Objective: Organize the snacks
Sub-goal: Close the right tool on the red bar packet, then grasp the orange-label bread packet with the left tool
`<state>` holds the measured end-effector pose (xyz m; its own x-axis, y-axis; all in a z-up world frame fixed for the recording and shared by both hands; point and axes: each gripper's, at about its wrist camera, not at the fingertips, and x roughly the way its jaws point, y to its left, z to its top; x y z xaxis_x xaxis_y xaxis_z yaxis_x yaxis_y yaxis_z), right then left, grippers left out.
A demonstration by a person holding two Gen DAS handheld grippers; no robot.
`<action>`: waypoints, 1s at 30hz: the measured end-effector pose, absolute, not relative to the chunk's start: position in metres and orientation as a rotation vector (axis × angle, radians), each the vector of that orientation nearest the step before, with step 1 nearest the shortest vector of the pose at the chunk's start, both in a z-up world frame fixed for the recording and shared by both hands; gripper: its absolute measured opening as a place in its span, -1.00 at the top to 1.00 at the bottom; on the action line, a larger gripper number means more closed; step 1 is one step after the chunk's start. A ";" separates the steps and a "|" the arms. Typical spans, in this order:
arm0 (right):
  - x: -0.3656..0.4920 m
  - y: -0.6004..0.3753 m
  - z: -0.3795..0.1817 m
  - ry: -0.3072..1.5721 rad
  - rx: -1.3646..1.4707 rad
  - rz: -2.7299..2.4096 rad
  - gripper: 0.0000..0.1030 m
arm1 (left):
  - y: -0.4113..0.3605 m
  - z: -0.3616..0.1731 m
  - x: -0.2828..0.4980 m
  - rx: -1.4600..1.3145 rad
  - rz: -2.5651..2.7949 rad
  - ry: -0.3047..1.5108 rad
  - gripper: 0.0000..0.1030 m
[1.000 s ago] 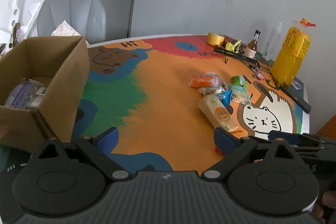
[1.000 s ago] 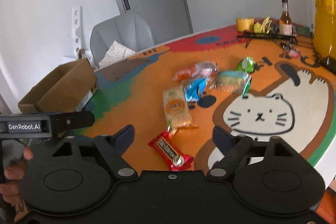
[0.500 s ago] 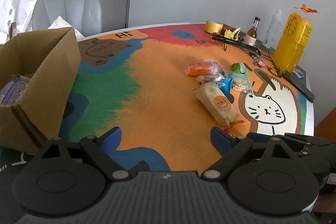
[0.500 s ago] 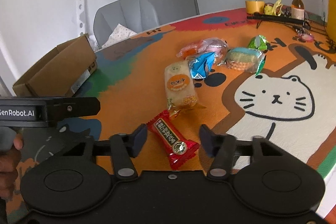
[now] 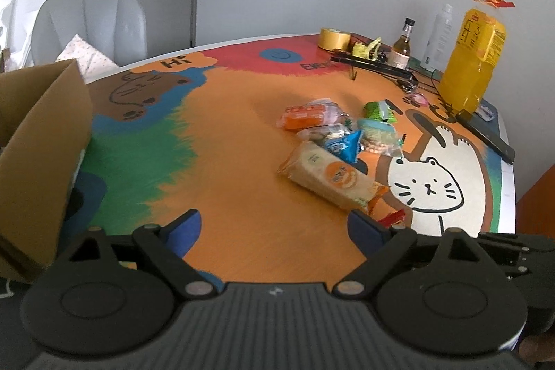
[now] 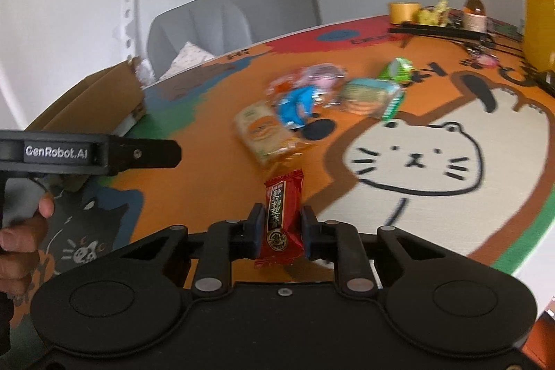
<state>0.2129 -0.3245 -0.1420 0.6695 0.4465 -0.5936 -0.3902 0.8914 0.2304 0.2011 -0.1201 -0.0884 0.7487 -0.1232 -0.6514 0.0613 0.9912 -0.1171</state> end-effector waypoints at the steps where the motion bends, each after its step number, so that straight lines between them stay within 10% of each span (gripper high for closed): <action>1: 0.215 -0.328 -0.142 0.691 0.094 0.462 0.61 | -0.122 -0.089 0.203 -0.088 -0.104 0.720 -0.78; 30: 0.247 -0.365 -0.152 0.645 0.182 0.394 0.59 | -0.172 -0.108 0.270 -0.054 -0.101 0.731 -0.77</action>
<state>0.2471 -0.3648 -0.1523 0.7286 0.4109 -0.5480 -0.2996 0.9106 0.2846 0.2700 -0.1718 -0.1076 0.7402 -0.1109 -0.6632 0.0730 0.9937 -0.0847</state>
